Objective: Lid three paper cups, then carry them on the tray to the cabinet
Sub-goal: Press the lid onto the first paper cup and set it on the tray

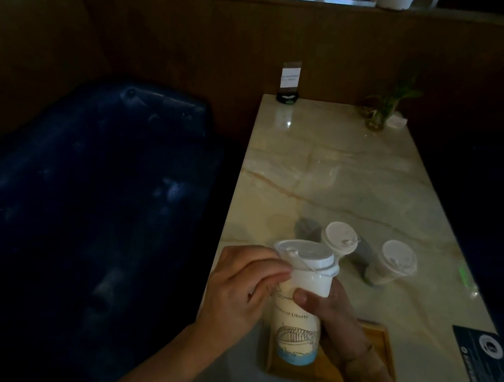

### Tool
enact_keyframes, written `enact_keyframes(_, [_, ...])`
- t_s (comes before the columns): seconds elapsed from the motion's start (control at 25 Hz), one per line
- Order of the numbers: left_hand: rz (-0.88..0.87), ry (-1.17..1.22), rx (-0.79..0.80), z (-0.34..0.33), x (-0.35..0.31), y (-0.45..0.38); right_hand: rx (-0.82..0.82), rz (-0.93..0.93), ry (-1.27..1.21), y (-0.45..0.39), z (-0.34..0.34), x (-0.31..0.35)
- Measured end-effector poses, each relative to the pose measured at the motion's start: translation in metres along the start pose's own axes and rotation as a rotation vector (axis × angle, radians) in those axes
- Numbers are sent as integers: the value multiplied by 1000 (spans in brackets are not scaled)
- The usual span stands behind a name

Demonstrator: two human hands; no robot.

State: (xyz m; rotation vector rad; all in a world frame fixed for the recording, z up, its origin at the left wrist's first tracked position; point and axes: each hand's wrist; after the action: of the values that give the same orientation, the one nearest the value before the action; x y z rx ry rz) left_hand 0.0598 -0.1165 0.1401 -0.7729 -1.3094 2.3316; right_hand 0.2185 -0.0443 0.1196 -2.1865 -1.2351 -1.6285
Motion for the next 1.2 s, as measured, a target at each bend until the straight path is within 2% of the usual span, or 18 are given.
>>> enact_keyframes(0.16, [-20,4,60,3,13,0,4,-37,51,-11,1,6])
enact_keyframes(0.4, [-42,-115,68,-9,13,-3,-268,191,398,-23,-13,13])
enact_keyframes(0.56, [-47,-105,17,-6,6,-7,-296,213,365,-15,-12,8])
enact_keyframes(0.72, [71,4,-49,-5,-1,-5,-219,129,207,-11,-9,-4])
enact_keyframes(0.88, [291,190,-3,1,0,5,-185,47,168,-7,-5,-12])
enact_keyframes(1.04, [459,371,167,11,10,2,-238,39,285,-4,-1,-16])
enact_keyframes(1.2, [457,387,218,18,12,-11,-262,80,396,-1,-4,-9])
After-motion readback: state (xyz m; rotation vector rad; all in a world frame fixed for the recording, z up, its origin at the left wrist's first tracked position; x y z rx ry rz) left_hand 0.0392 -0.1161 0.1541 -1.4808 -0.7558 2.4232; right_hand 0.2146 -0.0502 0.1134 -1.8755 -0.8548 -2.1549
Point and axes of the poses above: each hand's wrist, its own y-axis away from the middle knuckle, its own z-axis out of the back of the hand, x = y × z, and after that the axes turned 14 degrees about -z, right-handed
